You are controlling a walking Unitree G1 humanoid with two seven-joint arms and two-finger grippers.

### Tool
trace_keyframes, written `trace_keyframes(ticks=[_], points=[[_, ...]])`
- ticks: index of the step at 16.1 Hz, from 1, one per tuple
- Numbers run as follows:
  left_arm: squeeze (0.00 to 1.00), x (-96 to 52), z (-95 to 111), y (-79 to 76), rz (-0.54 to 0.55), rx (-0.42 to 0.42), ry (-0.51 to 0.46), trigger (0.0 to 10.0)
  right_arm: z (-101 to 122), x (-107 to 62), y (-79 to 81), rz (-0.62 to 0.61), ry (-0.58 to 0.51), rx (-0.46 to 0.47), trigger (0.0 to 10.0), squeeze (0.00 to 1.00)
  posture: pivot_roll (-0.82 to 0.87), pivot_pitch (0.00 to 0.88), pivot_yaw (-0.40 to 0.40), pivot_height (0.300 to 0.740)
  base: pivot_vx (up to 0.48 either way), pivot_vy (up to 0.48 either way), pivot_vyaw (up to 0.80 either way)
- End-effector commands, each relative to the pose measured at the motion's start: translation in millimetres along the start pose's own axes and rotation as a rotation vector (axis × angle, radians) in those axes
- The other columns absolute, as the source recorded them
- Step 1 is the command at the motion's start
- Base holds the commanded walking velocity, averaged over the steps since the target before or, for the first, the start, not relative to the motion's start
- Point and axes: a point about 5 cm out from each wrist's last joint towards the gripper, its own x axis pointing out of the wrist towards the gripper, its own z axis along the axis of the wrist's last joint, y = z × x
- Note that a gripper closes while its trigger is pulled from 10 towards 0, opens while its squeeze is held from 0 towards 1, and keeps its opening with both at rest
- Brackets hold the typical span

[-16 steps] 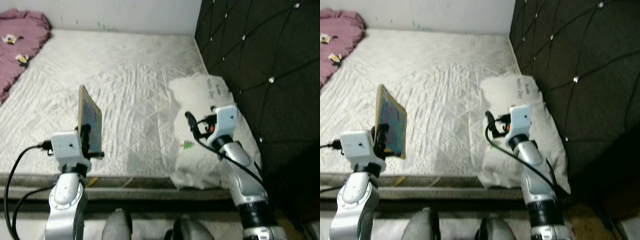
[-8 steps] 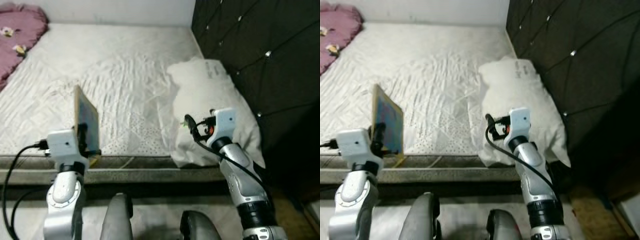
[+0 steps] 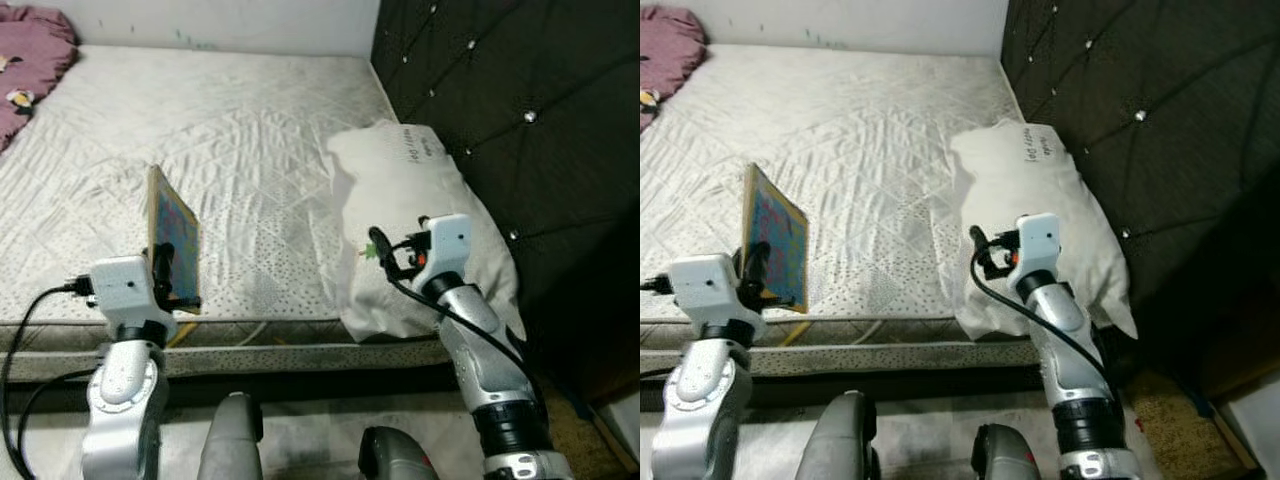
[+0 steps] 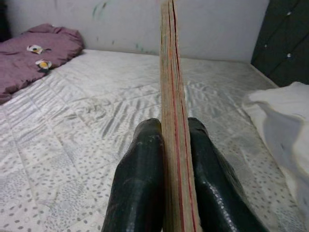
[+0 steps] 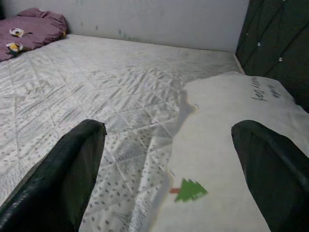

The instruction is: Clean up the room

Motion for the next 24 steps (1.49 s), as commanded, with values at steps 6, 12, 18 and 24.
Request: trace_keyframes(ticks=[6,12,18,24], points=[[0.0,2.3,13,-7.9,-0.036,-0.026,-0.067,10.0,5,-0.4,-2.5,0.003,-0.019,-0.029,10.0,0.0,-0.01,0.015,-0.037,0.658,0.319,0.0,0.0],[0.0,2.6,13,-9.0,-0.04,-0.028,-0.066,10.0,5,-0.3,-2.8,0.011,-0.016,-0.035,10.0,0.0,-0.01,0.012,-0.039,0.658,0.325,0.0,0.0],[0.0,5.2,10,-9.6,-0.043,-0.067,-0.045,10.0,5,0.0,-2.2,0.017,-0.018,-0.035,10.0,0.0,-0.01,0.007,-0.038,0.658,0.251,0.0,0.4],[0.0,16.6,6,-7.1,-0.072,-0.081,0.001,10.0,5,-2.5,-4.4,0.024,-0.013,-0.018,10.0,0.0,-0.02,0.006,-0.04,0.646,0.0,0.0,0.0]])
